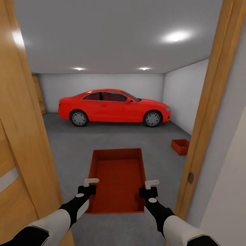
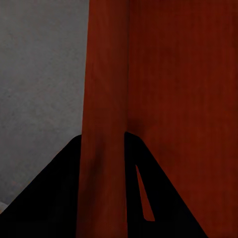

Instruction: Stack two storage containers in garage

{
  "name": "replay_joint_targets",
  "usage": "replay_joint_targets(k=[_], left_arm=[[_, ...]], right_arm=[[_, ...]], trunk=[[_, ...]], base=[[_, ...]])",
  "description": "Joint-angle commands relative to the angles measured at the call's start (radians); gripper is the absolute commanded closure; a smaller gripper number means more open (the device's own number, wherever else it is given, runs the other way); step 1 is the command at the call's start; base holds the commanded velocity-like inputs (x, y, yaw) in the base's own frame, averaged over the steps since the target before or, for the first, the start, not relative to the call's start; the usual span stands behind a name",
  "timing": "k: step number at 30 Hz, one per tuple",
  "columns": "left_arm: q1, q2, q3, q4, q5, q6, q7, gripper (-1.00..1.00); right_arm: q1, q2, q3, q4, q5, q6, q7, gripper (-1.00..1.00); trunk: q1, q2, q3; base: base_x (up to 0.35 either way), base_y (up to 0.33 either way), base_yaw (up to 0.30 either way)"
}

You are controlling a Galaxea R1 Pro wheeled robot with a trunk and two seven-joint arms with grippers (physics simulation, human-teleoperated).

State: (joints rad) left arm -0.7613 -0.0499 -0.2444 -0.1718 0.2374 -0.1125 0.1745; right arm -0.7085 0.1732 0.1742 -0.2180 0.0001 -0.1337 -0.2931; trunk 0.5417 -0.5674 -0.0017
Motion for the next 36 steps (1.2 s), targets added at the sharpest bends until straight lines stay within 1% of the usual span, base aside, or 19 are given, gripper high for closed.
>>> replay_joint_targets(k=[1,8,14,19,27,28,36], left_arm=[[-0.001,0.006,-0.003,-0.001,0.004,-0.004,0.010,1.00],[-0.001,0.006,-0.032,-0.003,0.030,-0.001,0.013,1.00],[-0.001,0.007,-0.046,-0.005,0.047,-0.001,0.013,1.00],[-0.001,0.006,-0.058,-0.007,0.061,-0.001,0.013,1.00],[-0.001,0.003,-0.070,-0.007,0.078,-0.001,0.013,1.00],[-0.001,0.027,0.065,-0.007,0.002,-0.001,0.013,1.00],[-0.001,0.027,0.066,-0.008,0.002,-0.001,0.013,1.00]], right_arm=[[0.000,-0.006,0.011,0.006,-0.006,-0.005,-0.004,1.00],[0.000,-0.005,-0.023,0.006,0.026,-0.005,-0.004,1.00],[0.000,-0.004,-0.049,0.006,0.050,-0.006,0.003,1.00],[0.000,-0.004,-0.078,0.006,0.079,-0.006,0.011,1.00],[0.000,-0.004,-0.126,0.006,0.126,-0.006,0.025,1.00],[0.000,-0.013,0.011,0.006,-0.052,-0.006,-0.009,1.00],[0.000,-0.014,0.011,0.006,-0.052,-0.006,-0.010,1.00]], trunk=[[0.000,-0.001,0.000],[0.000,-0.001,0.000],[0.000,-0.001,0.000],[0.000,-0.001,0.000],[0.000,-0.001,0.000],[0.000,-0.001,0.000],[0.000,-0.001,0.000]], base=[[0.000,0.000,0.000],[0.000,0.000,0.000],[0.000,0.000,0.000],[0.019,0.000,0.000],[0.271,0.000,0.000],[0.317,0.000,0.000],[0.320,0.000,0.000]])
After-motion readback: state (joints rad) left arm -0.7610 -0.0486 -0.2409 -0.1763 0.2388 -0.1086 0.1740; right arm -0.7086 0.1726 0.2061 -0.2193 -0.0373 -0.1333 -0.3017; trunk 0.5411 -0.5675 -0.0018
